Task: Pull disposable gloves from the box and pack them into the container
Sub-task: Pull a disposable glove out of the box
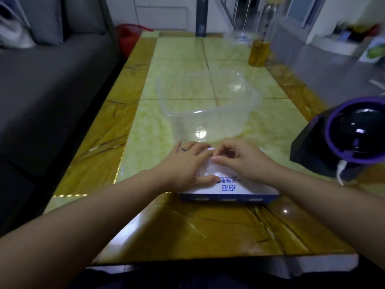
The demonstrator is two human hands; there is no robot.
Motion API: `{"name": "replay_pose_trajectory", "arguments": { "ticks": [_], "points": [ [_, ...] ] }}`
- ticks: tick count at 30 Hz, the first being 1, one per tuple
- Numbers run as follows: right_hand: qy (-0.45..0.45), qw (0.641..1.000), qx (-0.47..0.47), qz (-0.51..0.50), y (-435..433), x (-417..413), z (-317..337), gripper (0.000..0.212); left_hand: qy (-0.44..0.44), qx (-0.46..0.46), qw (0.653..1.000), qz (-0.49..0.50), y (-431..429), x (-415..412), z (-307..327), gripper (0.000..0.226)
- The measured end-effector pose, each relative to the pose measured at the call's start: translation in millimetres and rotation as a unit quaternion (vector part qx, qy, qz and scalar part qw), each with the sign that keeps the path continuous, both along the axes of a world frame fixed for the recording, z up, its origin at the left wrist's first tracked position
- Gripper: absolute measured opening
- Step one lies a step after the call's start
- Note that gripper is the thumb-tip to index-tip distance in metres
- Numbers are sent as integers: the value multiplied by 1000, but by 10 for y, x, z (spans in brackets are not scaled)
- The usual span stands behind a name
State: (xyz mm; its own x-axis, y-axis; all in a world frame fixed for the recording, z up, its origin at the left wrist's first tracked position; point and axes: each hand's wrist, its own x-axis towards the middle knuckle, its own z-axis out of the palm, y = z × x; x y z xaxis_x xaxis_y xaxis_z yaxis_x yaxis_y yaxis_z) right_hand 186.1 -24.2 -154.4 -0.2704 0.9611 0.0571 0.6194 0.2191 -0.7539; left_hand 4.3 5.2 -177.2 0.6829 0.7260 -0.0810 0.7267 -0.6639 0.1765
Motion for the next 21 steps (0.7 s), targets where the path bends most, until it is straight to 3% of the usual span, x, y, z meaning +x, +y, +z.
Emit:
{"name": "replay_pose_trajectory", "arguments": {
  "ticks": [5, 10, 12, 15, 18, 21],
  "points": [
    [-43, 998, 38, -12, -175, -24, 261, 7, 8, -2, 998, 59, -214, 42, 120, 69],
    [-41, 998, -4, -46, -323, 37, 266, 10, 9, -37, 993, 116, -399, 56, 159, 62],
    [-47, 997, -32, -52, -392, 29, 232, 25, -20, -48, 988, 147, -476, 72, 145, 58],
    [-55, 996, -35, -57, -467, -34, 150, 12, -78, -66, 976, 190, -588, 71, 95, 56],
    [-59, 994, -44, -81, -502, -83, 41, 26, -110, -62, 971, 201, -687, 14, 35, 51],
    [-39, 993, -56, -98, -495, -110, -15, 24, -144, -56, 967, 203, -736, -52, -24, 42]
  ]
}}
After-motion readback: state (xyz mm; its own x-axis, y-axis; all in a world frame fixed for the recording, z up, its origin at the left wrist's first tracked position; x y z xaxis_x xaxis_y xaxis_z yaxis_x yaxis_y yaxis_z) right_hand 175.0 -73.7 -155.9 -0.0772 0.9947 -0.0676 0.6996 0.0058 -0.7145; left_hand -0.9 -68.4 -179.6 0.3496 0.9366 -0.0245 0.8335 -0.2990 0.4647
